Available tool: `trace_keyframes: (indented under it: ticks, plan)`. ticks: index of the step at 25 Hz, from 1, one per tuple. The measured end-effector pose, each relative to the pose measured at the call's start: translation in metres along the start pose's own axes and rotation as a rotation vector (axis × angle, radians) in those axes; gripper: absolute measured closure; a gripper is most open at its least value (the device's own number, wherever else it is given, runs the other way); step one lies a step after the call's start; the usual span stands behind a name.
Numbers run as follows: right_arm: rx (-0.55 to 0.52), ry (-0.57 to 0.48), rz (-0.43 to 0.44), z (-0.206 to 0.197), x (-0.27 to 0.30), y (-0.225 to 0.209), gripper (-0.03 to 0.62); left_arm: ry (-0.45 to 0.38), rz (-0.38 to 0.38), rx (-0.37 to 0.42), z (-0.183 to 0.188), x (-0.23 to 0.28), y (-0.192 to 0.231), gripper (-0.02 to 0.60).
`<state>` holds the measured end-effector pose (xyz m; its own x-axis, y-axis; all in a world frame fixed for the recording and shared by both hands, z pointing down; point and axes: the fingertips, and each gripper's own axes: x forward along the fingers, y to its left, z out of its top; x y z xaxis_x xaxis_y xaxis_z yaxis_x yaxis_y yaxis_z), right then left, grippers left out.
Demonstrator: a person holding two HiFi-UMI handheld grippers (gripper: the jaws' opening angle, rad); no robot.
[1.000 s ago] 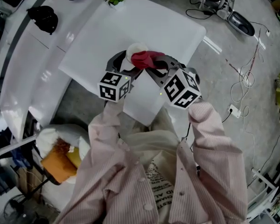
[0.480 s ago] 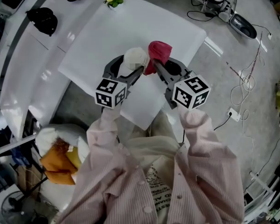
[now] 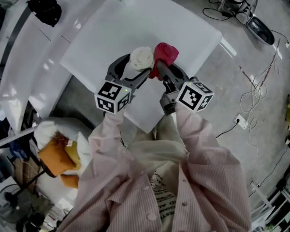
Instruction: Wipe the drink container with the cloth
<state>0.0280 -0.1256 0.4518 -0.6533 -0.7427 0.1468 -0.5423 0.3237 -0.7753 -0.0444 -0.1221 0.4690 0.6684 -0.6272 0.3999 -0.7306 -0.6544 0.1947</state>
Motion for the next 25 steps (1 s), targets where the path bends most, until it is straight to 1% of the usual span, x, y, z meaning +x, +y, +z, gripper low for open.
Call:
trace_keyframes:
  ticks: [4,14,25]
  plan:
    - [0.070,-0.017,0.016,-0.002,0.003,-0.004,0.554,-0.006,0.009,-0.001,0.000,0.000,0.001,0.216]
    - [0.130,-0.005,0.013,-0.012,0.005,-0.018,0.554,-0.018,0.025,0.000,-0.002,-0.002,0.001,0.216]
    - [0.137,0.046,-0.003,-0.027,0.013,-0.036,0.554,-0.026,0.027,0.000,-0.003,-0.001,-0.002,0.216]
